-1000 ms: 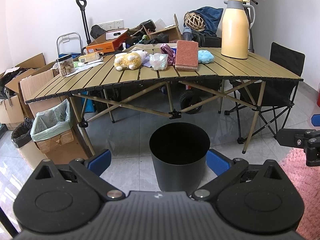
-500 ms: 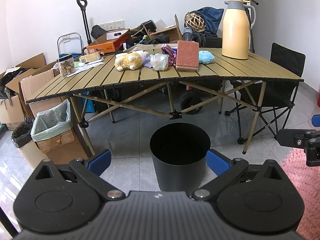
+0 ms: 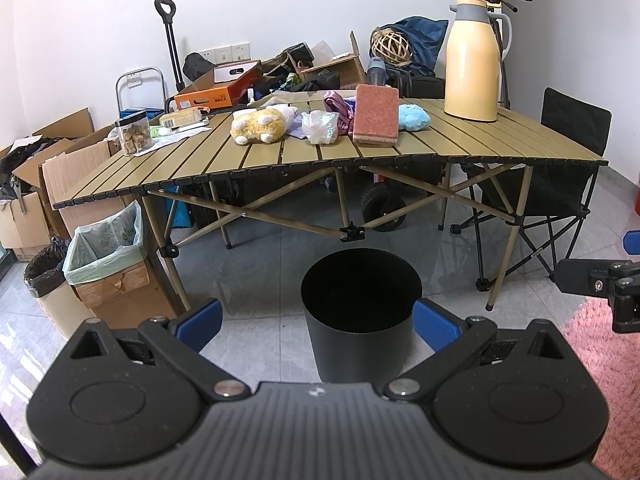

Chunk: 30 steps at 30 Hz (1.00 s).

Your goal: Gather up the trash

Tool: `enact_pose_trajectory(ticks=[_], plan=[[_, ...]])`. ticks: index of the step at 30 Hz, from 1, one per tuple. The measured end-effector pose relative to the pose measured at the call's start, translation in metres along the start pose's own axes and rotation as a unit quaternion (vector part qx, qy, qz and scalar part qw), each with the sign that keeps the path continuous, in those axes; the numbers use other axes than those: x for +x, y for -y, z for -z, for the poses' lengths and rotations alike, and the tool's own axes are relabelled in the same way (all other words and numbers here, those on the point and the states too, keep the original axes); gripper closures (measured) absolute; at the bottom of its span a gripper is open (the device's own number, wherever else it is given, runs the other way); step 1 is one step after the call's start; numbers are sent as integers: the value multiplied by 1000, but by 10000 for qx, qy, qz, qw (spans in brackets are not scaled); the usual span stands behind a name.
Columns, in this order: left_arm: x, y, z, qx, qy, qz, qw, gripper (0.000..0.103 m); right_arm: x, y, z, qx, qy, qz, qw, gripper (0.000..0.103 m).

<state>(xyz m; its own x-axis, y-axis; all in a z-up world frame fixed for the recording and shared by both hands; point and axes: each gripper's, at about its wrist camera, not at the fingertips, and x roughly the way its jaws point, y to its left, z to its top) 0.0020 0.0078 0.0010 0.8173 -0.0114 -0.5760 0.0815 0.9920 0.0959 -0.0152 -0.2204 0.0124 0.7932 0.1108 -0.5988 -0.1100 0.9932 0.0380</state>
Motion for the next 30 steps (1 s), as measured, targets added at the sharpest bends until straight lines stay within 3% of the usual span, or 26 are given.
enact_pose_trajectory(ticks=[18,30], plan=[[-3,0,-6,-4,44,-23,10000,0,-4,3,-13,-14,43,-3,10000,0],[10,-8,-17,-143,162,-200,9996,0,15,13,-21,76,211,-9,9997,0]])
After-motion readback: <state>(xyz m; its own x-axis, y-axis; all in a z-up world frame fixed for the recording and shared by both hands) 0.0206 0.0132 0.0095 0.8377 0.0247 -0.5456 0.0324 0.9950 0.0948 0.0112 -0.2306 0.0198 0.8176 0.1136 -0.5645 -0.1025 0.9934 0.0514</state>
